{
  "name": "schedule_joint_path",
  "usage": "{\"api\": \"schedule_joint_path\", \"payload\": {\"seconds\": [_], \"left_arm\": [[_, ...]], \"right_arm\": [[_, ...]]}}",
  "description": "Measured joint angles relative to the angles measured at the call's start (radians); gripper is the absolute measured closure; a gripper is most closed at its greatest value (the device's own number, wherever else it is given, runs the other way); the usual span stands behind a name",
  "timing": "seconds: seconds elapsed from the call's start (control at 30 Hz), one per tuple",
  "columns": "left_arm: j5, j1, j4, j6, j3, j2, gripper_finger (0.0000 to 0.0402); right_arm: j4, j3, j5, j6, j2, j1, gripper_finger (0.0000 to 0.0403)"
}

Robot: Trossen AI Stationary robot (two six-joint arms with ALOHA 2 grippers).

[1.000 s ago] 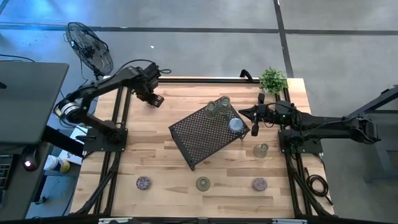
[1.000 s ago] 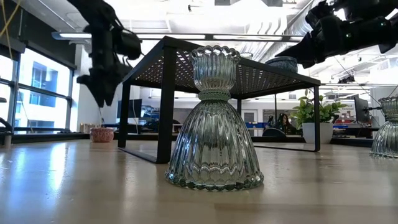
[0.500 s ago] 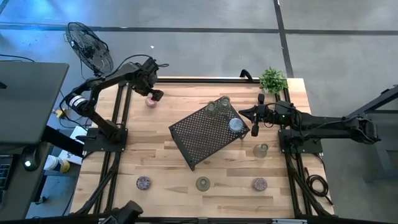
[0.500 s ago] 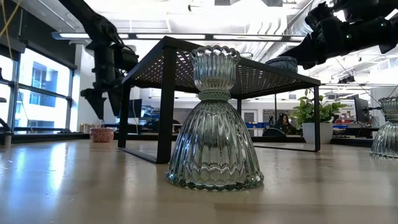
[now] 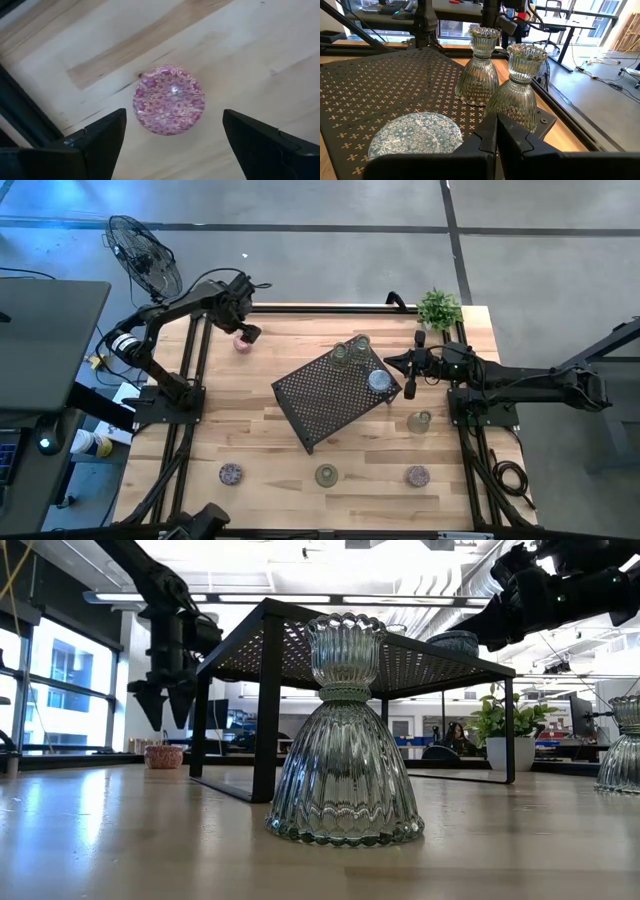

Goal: Pick & Place candle stick holders
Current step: Put the pink scented candle on the shelf

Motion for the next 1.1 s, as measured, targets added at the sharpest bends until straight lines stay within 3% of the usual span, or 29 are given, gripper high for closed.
{"api": "schedule_joint_path", "payload": {"seconds": [0.33, 0.63, 0.93, 1.1], "left_arm": [[0.024, 0.000, 0.028, 0.019, 0.000, 0.063, 0.0075], [-0.022, 0.000, 0.032, 0.030, -0.005, 0.119, 0.0075], [-0.005, 0.000, 0.153, 0.025, -0.156, 0.120, 0.0077], [-0.014, 0.000, 0.171, 0.026, -0.173, 0.116, 0.0102]], "right_arm": [[-0.001, 0.000, 0.000, 0.000, 0.000, 0.000, 0.0402], [-0.002, 0.000, 0.000, 0.000, 0.000, 0.000, 0.0402], [-0.004, 0.000, 0.000, 0.000, 0.000, 0.000, 0.0401], [-0.002, 0.000, 0.000, 0.000, 0.000, 0.000, 0.0402]]}}
